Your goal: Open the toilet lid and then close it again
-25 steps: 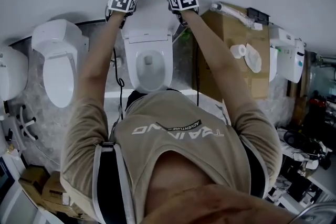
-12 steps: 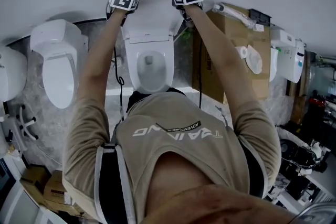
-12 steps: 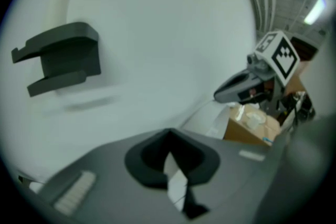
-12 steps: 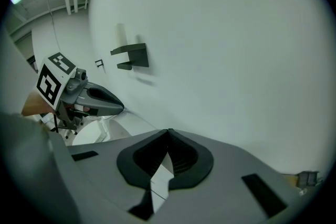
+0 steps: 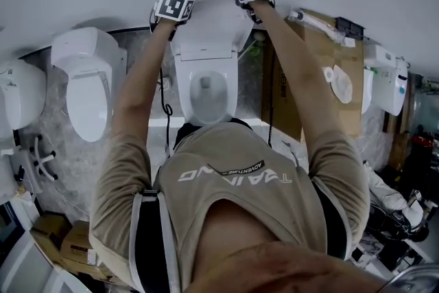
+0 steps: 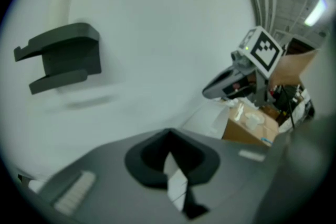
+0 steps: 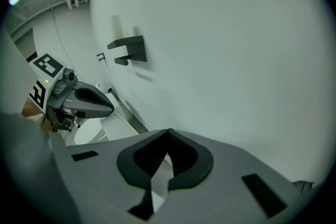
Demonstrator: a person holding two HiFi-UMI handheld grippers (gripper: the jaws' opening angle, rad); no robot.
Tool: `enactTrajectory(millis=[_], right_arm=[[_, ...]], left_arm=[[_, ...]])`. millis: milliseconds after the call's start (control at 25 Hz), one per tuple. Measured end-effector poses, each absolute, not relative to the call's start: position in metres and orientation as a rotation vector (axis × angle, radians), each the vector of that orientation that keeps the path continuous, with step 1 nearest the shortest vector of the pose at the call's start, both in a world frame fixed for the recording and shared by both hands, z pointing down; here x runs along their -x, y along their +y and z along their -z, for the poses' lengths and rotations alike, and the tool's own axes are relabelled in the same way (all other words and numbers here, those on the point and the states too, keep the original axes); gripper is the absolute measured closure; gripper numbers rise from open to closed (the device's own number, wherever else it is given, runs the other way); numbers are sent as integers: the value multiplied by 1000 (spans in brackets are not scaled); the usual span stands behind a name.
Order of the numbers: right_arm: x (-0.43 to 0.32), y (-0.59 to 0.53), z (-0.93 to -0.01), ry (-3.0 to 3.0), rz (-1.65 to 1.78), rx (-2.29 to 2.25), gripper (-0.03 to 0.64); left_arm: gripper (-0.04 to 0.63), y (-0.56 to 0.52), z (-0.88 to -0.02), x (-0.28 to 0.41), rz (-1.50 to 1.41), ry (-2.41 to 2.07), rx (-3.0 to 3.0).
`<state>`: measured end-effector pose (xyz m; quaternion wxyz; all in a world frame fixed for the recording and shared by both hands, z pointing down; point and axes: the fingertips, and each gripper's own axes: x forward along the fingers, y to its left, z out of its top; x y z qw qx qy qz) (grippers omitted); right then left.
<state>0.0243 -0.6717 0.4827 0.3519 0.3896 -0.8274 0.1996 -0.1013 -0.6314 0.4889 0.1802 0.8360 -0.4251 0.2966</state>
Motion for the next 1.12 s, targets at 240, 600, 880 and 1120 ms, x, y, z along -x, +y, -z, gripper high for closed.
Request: enactTrajectory(millis=[240,600,880,1120], right_arm=[[-24,-665,-486,-2126,-606,-961,606],[-20,-639,-486,-2117,-560,-921,606],[-19,-604,-483,-2149,-574,-923,606],[-22,-563,-487,-2152,-551,-885,606]], left_arm=[[594,-626,-486,101,-869,-1198,-2371],[592,-598,-485,98,-910,-1186,-2348],[592,-564,-483,96,-948,-1180,-2318],[592,-522,-485,93,-990,-1182,-2278]])
